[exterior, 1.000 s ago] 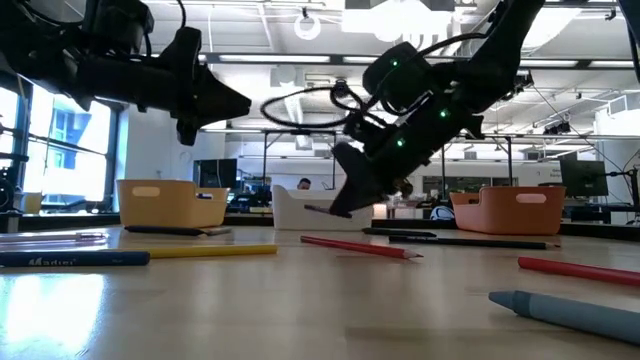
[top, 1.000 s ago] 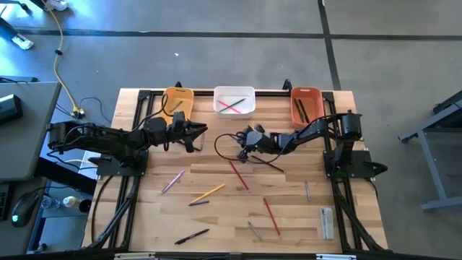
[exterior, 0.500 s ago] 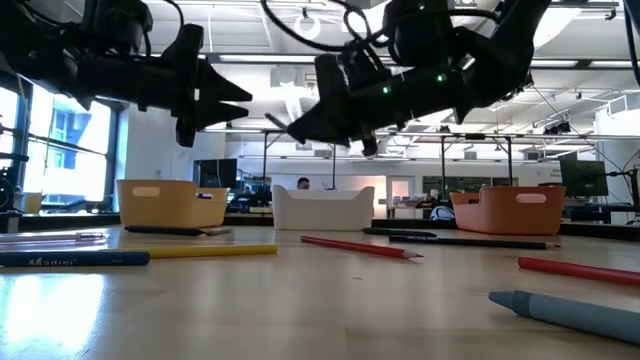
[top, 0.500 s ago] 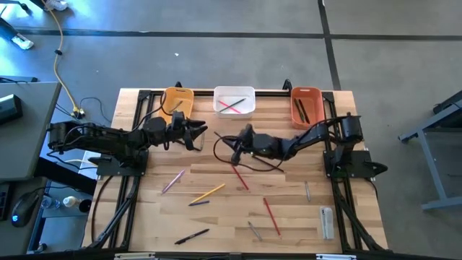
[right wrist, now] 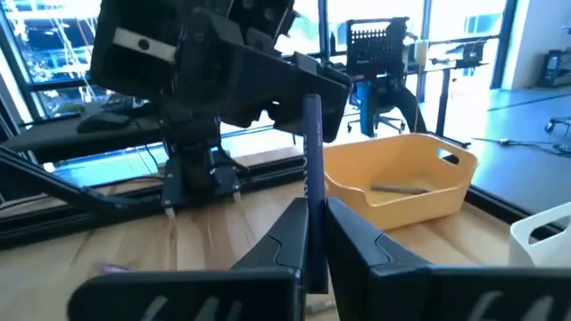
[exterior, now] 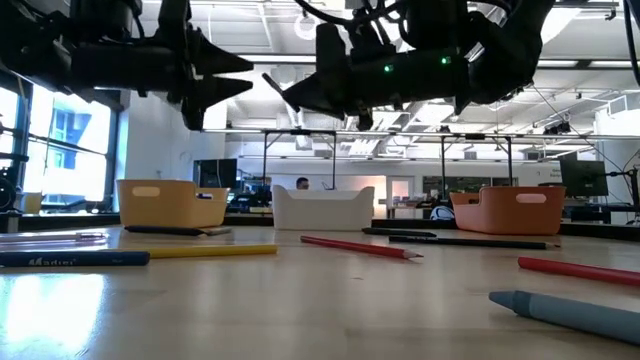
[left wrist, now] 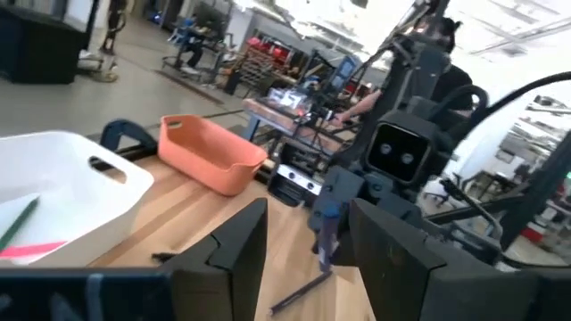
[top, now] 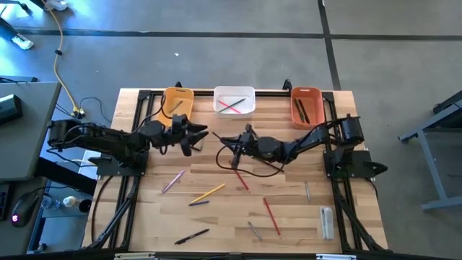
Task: Sort crayons/erasers/pens/pencils in bins
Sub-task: Put the blue crayon into the yellow bin
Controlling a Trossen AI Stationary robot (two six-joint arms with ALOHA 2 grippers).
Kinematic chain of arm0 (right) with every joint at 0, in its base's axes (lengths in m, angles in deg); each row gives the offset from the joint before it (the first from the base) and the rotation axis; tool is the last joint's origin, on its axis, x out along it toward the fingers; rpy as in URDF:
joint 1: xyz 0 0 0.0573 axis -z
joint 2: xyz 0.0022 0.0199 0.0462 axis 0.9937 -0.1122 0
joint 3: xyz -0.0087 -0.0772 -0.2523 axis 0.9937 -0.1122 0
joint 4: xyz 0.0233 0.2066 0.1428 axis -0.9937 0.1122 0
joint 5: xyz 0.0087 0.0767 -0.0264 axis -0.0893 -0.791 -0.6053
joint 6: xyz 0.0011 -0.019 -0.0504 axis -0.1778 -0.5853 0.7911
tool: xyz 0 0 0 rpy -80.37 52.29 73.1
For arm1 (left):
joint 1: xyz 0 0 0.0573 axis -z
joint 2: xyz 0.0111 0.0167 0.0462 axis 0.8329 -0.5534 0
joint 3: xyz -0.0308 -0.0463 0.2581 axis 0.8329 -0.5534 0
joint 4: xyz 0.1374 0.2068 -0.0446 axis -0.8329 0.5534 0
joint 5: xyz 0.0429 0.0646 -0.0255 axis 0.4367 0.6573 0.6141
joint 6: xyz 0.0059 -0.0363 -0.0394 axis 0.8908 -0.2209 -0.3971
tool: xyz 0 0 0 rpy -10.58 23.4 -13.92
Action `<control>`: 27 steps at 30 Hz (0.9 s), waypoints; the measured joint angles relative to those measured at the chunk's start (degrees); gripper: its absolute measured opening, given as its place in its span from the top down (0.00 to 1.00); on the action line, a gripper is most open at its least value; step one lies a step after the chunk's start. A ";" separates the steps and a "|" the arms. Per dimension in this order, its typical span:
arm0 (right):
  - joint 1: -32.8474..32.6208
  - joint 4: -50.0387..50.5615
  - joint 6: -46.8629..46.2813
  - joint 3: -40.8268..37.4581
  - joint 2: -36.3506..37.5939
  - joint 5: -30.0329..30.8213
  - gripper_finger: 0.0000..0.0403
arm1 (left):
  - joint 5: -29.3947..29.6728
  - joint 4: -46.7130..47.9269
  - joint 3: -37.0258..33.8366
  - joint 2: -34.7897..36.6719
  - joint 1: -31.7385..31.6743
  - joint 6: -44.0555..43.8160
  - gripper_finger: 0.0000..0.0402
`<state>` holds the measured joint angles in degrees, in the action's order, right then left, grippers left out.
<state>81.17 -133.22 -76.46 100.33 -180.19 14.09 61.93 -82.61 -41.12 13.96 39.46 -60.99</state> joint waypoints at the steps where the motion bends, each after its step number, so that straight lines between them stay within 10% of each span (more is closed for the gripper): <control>1: 0.01 -0.46 0.76 0.00 0.00 0.03 0.97 | 0.00 -0.30 0.02 0.00 0.44 0.42 0.63; 27: -2.56 -6.17 7.47 0.00 0.04 -1.95 0.97 | 0.89 -12.52 5.38 -11.78 7.77 14.73 0.74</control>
<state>78.60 -139.39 -68.99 100.33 -180.14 12.14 62.82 -95.13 -35.74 2.18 47.23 -46.26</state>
